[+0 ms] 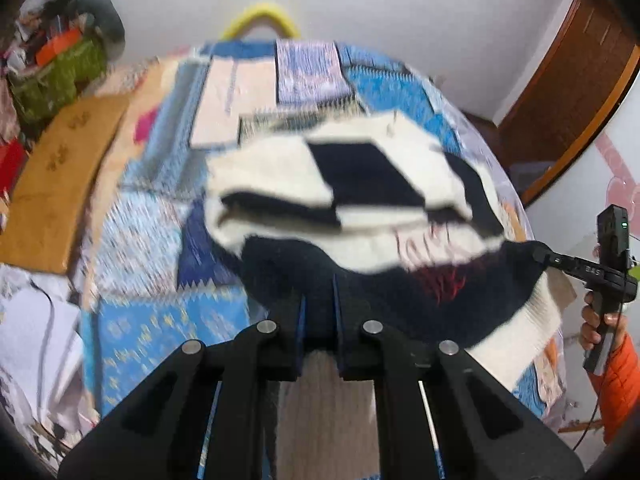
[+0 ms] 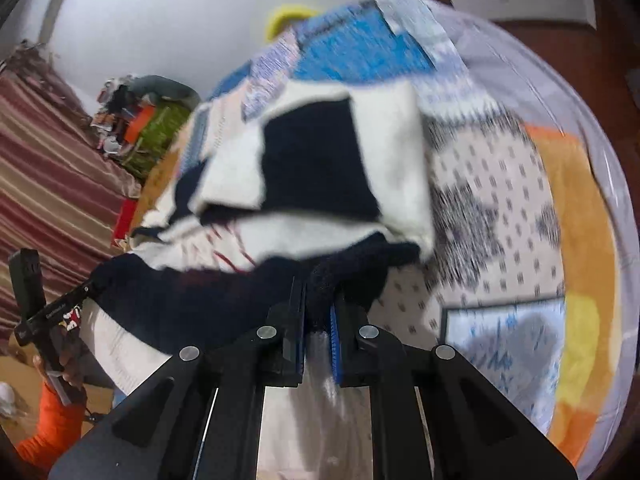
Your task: Fold small clothes
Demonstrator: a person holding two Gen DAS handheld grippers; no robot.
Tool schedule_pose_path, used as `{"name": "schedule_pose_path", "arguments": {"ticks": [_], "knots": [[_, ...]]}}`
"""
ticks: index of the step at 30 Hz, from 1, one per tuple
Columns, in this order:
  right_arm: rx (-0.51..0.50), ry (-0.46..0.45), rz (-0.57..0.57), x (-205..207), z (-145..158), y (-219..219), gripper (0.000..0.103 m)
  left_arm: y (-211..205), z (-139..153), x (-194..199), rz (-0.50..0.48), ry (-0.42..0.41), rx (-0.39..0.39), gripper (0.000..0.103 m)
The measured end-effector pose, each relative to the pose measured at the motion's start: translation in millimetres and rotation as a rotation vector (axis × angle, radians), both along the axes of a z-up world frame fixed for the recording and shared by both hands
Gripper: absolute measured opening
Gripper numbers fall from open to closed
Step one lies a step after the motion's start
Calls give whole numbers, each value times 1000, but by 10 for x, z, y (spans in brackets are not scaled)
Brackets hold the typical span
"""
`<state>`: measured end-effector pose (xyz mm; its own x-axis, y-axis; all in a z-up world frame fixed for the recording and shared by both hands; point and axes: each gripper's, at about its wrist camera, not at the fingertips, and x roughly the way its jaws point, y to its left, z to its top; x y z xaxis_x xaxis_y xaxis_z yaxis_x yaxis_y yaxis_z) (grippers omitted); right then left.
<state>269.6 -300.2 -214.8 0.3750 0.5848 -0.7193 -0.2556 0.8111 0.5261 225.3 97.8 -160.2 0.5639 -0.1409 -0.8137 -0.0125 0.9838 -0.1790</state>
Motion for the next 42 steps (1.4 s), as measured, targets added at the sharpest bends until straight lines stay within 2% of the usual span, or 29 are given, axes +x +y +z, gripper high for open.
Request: {"name": "schedule_pose_path", "arguments": {"ticks": [3,7,8,9,14,17,21,22,25,27,28,29,33,42], "knots": [[7,-50,6,93,164,44,9,28,156,138,25,-51,46,8],[24,-100,-22,317,296,73,9,151,215,345,76,-68,47,7],[34,-101,-37,389,299,53,9,213,222,413,100,-75,50,1],[41,-101,-54,440,309,29,9,278,221,472,123,-79,54,0],[59,-67,-118,699,194,-60,9,628,72,783,195,-43,-6,0],[-28,-59,-127,808,34,13,9,724,-112,901,195,4,3,0],[-148,-45,-72,825,-206,171,9,685,-382,903,145,80,-9,3],[-166,-46,-61,809,-232,196,13,659,-435,888,131,97,-13,4],[-163,-28,-43,753,-282,189,14,576,-541,804,98,132,1,16],[-141,1,-45,720,-293,124,26,521,-581,715,82,149,15,32],[-133,10,-47,697,-293,93,37,499,-585,669,77,152,19,35],[-128,15,-52,666,-284,50,43,490,-582,630,74,153,21,40],[-151,13,-50,527,-246,-24,47,445,-564,417,67,166,27,50],[-149,50,-44,225,-327,-145,47,416,-756,13,80,252,8,52]]}}
